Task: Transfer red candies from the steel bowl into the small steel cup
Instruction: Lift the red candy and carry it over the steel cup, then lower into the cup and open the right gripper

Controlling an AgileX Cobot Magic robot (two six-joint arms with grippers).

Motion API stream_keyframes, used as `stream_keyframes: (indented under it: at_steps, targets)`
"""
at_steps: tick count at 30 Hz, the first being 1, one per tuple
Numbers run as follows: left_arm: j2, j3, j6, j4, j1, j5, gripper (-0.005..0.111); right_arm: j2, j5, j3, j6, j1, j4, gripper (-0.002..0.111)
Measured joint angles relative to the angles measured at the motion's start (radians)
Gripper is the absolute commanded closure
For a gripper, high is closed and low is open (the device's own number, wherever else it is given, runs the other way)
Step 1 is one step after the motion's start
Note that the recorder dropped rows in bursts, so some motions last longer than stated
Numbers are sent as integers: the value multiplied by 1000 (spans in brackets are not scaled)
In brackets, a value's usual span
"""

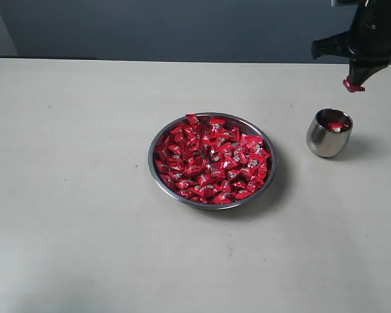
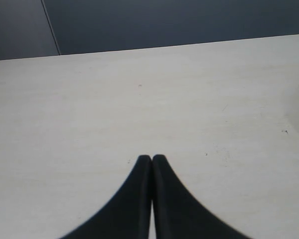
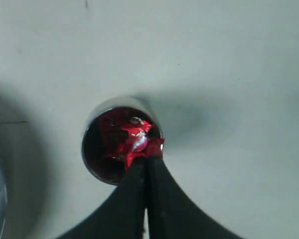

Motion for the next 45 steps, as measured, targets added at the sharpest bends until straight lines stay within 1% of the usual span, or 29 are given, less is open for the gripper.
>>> stream_keyframes:
  at_steps: [7, 13, 26, 27, 30, 31, 32, 39, 42, 45]
  targets:
    - [0, 0, 0, 0, 0, 0, 106, 0, -103, 110, -49, -5, 75, 109]
    - [0, 0, 0, 0, 0, 0, 106, 0, -141, 119, -53, -5, 79, 109]
    - [0, 0, 0, 0, 0, 0, 106, 61, -141, 119, -76, -5, 88, 109]
    - [0, 0, 0, 0, 0, 0, 106, 61, -141, 119, -84, -5, 95, 108]
    - [0, 0, 0, 0, 0, 0, 106, 61, -141, 119, -98, -5, 106, 87]
    - [0, 0, 0, 0, 0, 0, 106, 61, -141, 119, -101, -5, 106, 78]
    - [0, 0, 0, 0, 0, 0, 106, 61, -141, 119, -103, -5, 106, 76]
    - [0, 0, 0, 0, 0, 0, 106, 61, -141, 119, -105, -5, 106, 77]
    - [0, 0, 0, 0, 0, 0, 106, 49, -138, 119, -108, -5, 153, 77]
    - [0, 0, 0, 0, 0, 0, 106, 20, -149, 119, -165, -3, 276, 77]
